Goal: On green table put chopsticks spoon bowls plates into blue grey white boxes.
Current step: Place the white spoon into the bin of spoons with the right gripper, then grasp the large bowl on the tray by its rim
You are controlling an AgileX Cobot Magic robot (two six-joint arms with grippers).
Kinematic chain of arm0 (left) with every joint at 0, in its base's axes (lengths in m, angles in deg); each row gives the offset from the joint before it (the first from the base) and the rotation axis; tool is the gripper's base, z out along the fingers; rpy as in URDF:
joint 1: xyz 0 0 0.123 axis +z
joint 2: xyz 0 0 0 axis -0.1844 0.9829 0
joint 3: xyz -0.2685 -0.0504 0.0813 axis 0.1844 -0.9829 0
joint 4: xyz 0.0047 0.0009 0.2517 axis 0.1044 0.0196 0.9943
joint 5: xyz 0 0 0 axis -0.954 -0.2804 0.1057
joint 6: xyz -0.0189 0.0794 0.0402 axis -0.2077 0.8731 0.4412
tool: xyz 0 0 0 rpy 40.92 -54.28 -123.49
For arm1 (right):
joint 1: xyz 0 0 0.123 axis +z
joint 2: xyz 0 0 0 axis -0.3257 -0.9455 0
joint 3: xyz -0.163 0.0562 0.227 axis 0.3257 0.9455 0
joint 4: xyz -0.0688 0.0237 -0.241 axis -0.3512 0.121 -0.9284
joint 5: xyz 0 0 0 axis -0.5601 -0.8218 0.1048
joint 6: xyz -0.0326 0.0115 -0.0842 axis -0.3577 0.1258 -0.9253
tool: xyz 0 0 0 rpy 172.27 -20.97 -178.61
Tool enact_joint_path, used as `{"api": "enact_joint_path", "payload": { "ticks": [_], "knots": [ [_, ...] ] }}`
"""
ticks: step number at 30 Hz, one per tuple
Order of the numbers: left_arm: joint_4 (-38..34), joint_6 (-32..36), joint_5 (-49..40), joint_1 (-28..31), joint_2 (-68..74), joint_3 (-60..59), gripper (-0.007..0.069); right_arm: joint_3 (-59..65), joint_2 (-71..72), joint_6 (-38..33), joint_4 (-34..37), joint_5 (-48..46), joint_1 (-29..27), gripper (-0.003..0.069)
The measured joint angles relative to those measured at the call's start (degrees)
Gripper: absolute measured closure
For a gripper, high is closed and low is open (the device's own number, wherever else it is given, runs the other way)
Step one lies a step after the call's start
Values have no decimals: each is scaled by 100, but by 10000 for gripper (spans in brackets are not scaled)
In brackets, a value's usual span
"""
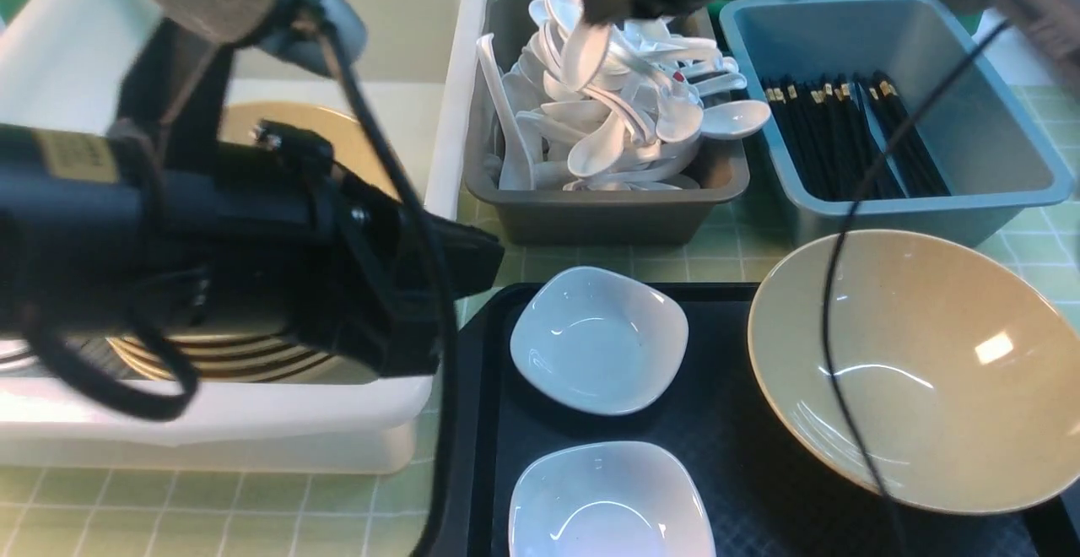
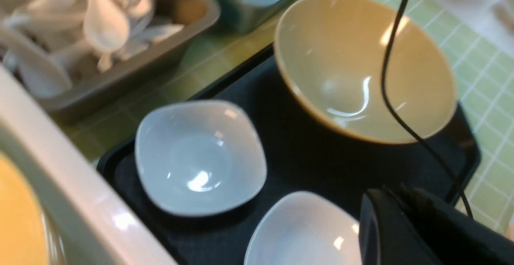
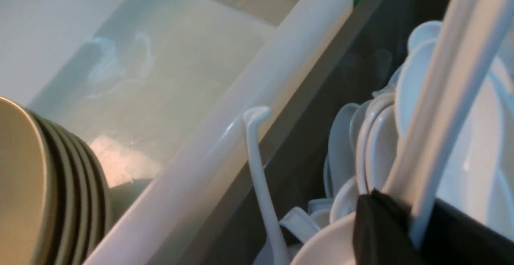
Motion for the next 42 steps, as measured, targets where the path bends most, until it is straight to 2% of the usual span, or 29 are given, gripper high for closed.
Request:
{"api": "enact_joint_path", "payload": {
  "ticks": [7,12,13,14,16,23,29,30,32,35,36,38,39,40,42],
  "knots": [
    [221,-318,-128,0,214,-5,624,-332,-239,-17,-51,-93,35,506],
    [221,-364,-132,0,214,-5,624,-344,21,-41,-109,-419,-21,304],
    [221,-364,-132,0,214,-5,624,-344,38,-57,-109,-450,-22,296],
    [221,-364,-175,0,214,-5,624,-344,162,-82,-109,-542,-60,249],
    [221,-378,-244,0,214,-5,624,-316,507,-112,-109,-717,-153,200],
    [221,-601,-425,0,214,-5,624,489,2025,-343,-170,-1116,-397,172],
    [194,-682,-631,0,214,-5,624,1900,3840,-400,-903,-1562,-416,174],
    [112,-689,-683,0,214,-5,624,2495,4454,-400,-1149,-1826,-416,193],
    [19,-689,-707,0,214,-5,624,2927,4803,-400,-1271,-2060,-416,225],
    [-292,-599,-712,0,255,-5,624,4084,5790,-400,-1393,-2343,-416,354],
    [-314,-582,-706,0,263,-5,624,4161,5790,-400,-1391,-2343,-416,364],
    [-685,-343,-706,0,415,-5,624,5103,6566,-400,-1398,-2185,-416,499],
    [-762,-301,-706,0,453,-5,624,5256,6686,-400,-1398,-2148,-416,522],
    [-1080,-127,-706,-11,635,1,623,5839,7153,-400,-1398,-1952,-416,588],
    [-1383,42,-706,-81,950,52,620,6464,7697,-400,-1391,-1746,-416,622]
  ]
}}
